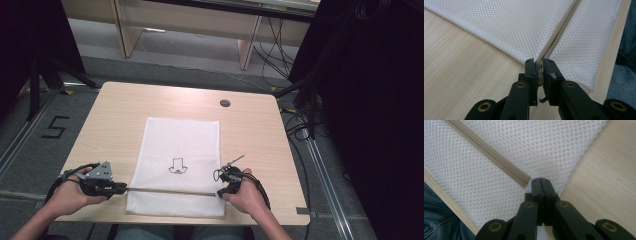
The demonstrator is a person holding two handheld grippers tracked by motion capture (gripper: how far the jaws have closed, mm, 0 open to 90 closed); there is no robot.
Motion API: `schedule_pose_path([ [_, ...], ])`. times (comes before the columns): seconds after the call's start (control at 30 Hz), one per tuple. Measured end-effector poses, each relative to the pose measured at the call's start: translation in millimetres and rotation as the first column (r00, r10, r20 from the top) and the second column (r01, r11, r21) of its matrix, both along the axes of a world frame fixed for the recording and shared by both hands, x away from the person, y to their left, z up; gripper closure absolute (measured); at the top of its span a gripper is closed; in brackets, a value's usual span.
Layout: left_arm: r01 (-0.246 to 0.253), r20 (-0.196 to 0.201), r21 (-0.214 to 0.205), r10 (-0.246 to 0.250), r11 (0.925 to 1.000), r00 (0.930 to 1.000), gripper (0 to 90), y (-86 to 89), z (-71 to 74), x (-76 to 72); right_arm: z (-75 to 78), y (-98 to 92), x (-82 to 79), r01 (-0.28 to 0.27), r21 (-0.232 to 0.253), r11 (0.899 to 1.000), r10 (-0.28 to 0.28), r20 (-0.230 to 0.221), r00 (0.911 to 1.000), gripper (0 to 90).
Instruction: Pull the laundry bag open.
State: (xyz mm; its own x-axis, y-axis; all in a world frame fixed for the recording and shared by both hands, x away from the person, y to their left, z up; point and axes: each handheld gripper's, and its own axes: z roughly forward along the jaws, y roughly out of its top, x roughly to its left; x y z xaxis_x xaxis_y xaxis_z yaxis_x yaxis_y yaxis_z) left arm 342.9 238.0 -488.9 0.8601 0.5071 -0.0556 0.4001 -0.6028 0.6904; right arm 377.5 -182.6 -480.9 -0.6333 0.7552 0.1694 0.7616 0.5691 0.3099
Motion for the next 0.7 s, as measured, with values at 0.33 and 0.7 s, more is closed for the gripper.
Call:
schedule_pose_path([
  [0.33,-0.013,-0.003,0.026,0.014,0.9996,0.9999,82.1,-1.1,-2.2,-0.3,0.3,0.5,-0.4,0.001,-0.003,1.000,-0.001,0.002,1.0000,90.0],
  [0.7,-0.030,0.002,-0.068,0.030,0.9972,0.9995,77.0,3.3,-3.7,2.4,0.7,0.0,0.5,0.004,0.005,1.000,-0.004,-0.010,0.9999,90.0],
])
